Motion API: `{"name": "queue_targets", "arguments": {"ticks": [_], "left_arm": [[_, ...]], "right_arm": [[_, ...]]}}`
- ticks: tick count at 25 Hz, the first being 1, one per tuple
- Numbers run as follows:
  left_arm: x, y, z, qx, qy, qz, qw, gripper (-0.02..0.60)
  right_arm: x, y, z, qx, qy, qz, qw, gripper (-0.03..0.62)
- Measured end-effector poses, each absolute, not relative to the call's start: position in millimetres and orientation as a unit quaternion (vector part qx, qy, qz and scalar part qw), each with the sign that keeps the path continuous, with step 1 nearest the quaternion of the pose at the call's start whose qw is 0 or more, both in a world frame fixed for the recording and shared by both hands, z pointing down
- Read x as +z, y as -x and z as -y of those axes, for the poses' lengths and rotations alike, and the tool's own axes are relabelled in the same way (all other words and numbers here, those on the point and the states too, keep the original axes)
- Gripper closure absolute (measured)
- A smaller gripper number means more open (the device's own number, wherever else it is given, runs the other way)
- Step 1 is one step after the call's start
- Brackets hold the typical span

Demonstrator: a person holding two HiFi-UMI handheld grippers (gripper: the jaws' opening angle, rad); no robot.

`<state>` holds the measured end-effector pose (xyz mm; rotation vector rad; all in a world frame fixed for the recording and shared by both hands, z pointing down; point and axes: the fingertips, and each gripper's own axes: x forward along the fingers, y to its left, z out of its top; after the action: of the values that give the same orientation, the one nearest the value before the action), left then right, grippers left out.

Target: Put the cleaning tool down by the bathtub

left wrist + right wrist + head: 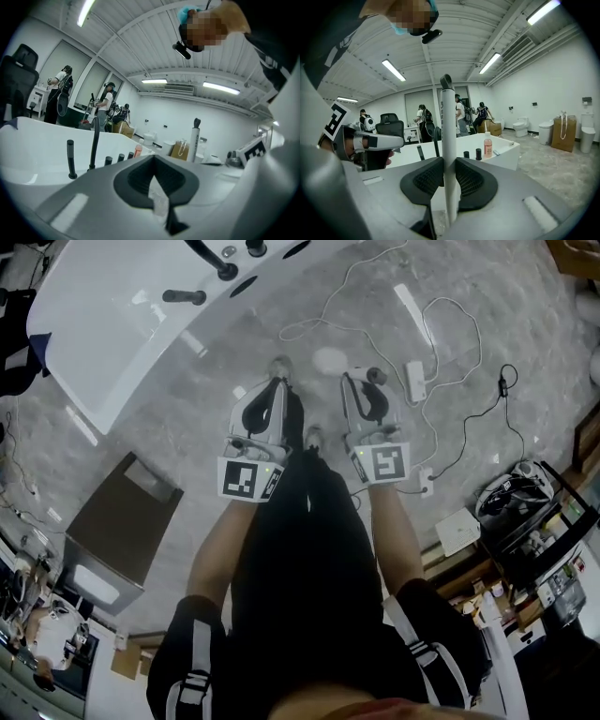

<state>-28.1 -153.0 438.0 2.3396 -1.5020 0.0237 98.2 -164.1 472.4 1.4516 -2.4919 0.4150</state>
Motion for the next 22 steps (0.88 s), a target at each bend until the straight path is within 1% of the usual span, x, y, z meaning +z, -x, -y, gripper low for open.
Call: {"name": "queue_targets", "arguments": {"ticks": [6, 22], "left_arm": [[488, 41, 178, 0.025, -0.816, 0.547, 0.185, 0.574], [575, 49, 231, 0.029, -0.817, 0.536, 0.21, 0.574]], "right_arm": [[514, -88, 192, 0.14, -0.486, 0.855, 0.113, 0.511], [649, -71, 248, 0.147, -0.478, 0.853, 0.148, 0.511]]}}
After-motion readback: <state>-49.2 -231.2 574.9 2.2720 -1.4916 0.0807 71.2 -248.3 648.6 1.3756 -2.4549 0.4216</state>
